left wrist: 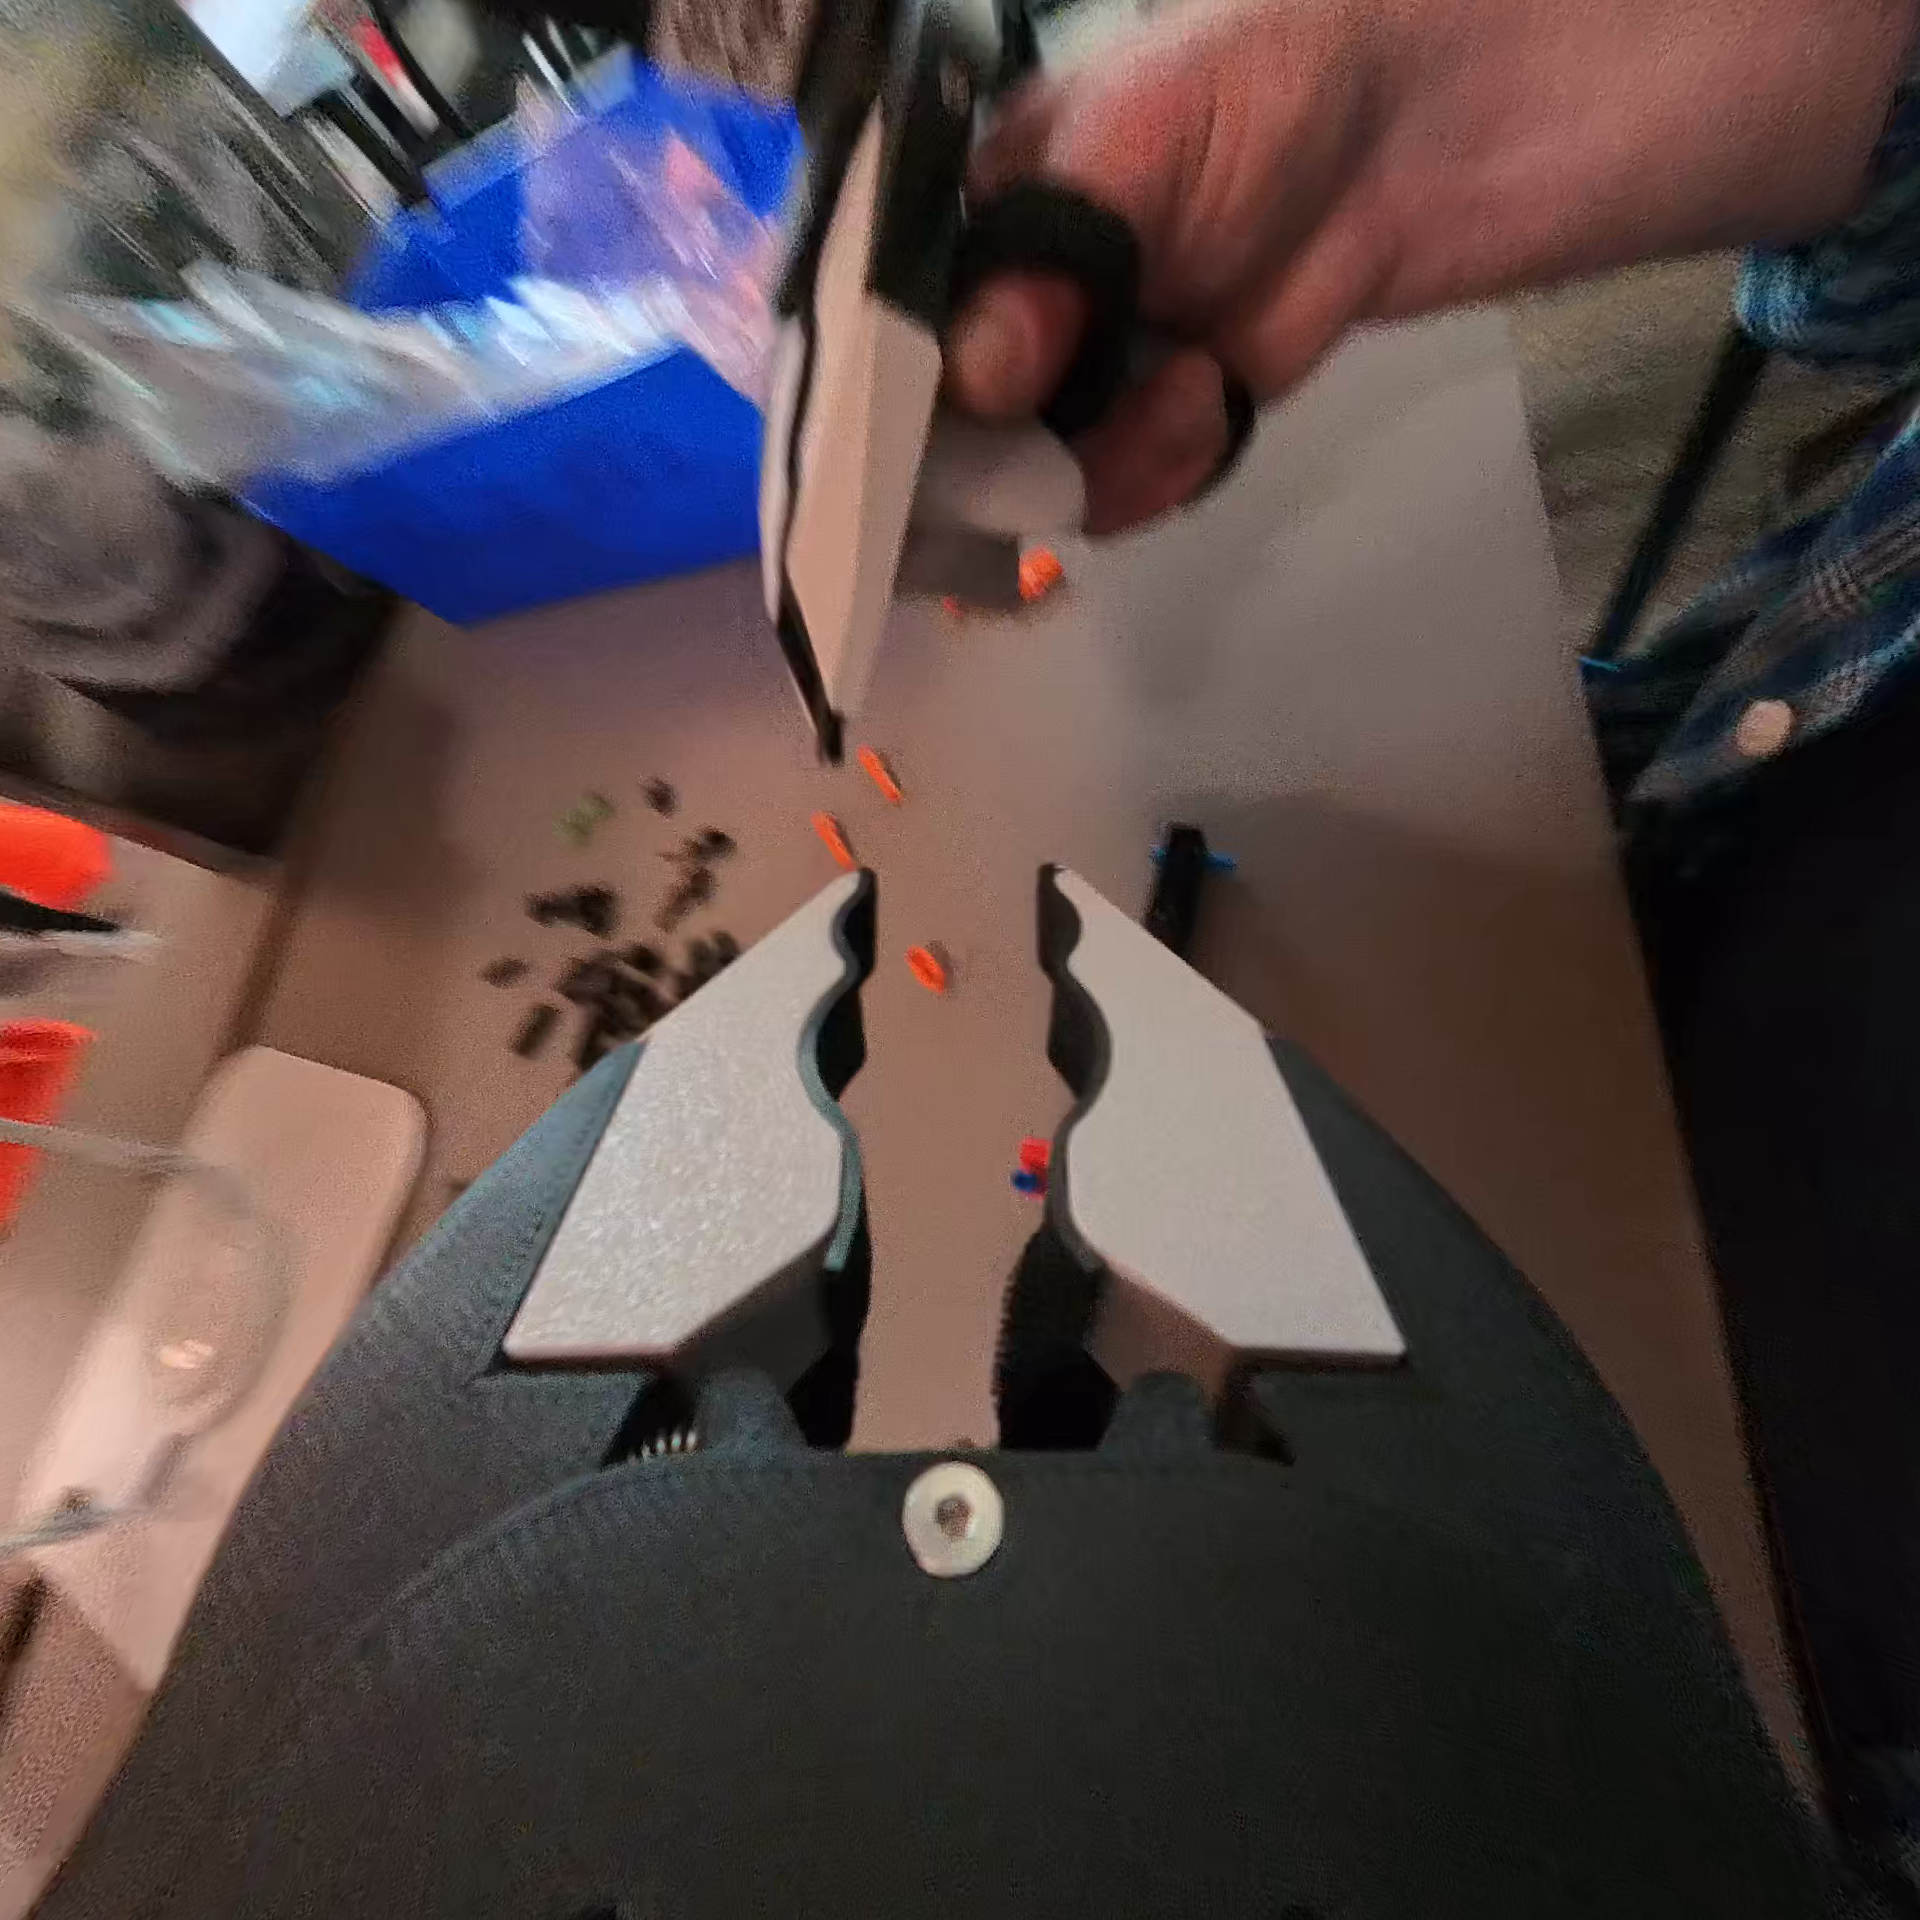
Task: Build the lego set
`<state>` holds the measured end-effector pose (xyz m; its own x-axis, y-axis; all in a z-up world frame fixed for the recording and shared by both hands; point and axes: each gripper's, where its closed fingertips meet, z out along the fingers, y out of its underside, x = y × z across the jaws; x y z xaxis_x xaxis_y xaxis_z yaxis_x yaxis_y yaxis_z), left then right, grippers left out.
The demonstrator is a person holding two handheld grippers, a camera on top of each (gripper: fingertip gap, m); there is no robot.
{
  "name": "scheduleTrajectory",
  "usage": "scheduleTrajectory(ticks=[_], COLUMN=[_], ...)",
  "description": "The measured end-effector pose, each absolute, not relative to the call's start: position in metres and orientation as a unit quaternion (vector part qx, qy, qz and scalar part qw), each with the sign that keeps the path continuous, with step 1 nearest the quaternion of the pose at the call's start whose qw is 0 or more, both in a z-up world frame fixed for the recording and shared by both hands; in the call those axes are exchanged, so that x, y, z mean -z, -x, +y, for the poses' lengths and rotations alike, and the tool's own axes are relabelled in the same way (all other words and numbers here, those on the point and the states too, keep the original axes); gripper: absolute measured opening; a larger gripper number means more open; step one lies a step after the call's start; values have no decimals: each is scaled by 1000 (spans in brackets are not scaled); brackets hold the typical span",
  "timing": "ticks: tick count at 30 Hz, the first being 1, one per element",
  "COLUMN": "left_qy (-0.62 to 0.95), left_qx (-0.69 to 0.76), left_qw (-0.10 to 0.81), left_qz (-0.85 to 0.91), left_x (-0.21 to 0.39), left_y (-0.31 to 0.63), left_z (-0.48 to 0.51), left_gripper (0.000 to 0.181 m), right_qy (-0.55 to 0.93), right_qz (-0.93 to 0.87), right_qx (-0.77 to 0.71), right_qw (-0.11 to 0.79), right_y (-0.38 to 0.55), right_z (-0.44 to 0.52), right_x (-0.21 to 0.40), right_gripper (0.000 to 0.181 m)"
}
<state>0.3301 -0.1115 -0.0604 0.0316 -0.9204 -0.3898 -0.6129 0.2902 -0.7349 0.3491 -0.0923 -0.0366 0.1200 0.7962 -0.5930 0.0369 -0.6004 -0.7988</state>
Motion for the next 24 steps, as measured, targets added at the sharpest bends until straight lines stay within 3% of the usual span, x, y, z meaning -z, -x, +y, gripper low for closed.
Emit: scheduleTrajectory(ticks=[1,6,13,17,24], left_qy=[589,619,643,673,746], left_qx=[183,171,137,159,353], left_qw=[397,254,125,112,213], left_qz=[680,723,743,714,523], left_x=[74,123,164,162,105], left_y=[-329,-331,-335,-344,-373], left_z=[-114,-127,-131,-129,-100], left_gripper=[40,39,17,9,9], right_qy=[684,713,719,718,731], right_qz=[-313,-326,-318,-317,-343], right_qx=[-570,-508,-484,-468,-360], right_qw=[332,357,385,406,467], right_y=[-354,-372,-387,-396,-401], right_z=[-93,-103,-118,-122,-119], right_x=[40,52,59,58,59], right_gripper=[1,1,0,1,1])
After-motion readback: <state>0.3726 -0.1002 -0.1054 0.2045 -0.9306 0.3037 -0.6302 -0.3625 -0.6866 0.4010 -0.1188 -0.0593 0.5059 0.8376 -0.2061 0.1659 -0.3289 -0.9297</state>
